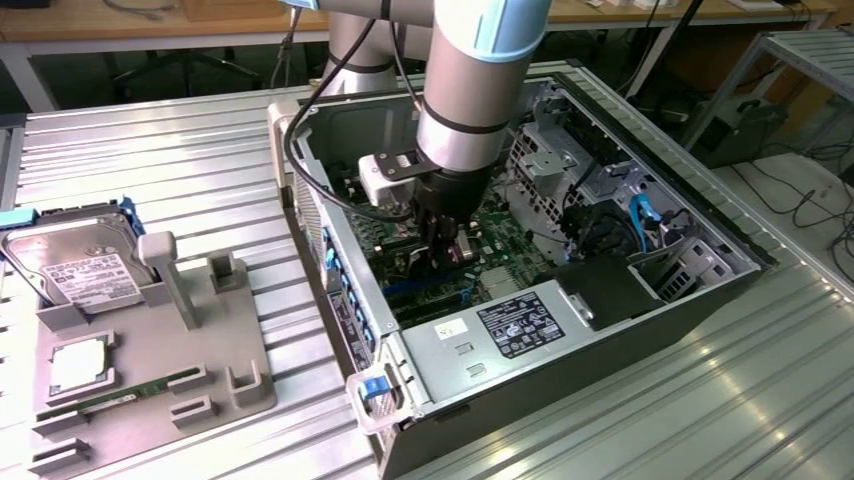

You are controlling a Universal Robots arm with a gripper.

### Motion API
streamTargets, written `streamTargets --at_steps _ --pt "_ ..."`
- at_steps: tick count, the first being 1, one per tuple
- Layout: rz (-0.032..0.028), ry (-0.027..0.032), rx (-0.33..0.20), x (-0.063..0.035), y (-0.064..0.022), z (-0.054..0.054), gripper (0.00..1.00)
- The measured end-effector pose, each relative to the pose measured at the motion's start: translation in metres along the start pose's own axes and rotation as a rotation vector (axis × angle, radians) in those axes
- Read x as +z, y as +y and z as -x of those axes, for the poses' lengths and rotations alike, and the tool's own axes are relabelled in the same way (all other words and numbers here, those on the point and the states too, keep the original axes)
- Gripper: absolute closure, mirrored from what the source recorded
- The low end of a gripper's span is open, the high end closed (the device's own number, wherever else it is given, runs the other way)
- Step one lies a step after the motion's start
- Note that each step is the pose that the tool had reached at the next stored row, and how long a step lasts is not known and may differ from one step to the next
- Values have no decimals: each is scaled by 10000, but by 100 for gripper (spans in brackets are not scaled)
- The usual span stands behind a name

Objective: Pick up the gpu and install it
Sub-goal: 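Insert the gpu into the slot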

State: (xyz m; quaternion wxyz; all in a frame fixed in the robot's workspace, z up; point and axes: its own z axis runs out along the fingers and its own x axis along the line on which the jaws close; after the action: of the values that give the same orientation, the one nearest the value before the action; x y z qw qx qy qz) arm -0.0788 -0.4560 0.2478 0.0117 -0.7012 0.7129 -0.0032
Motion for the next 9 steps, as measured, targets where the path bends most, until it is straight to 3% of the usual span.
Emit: streamTargets --at_steps 9 --pt "1 0 -10 0 0 9 73"
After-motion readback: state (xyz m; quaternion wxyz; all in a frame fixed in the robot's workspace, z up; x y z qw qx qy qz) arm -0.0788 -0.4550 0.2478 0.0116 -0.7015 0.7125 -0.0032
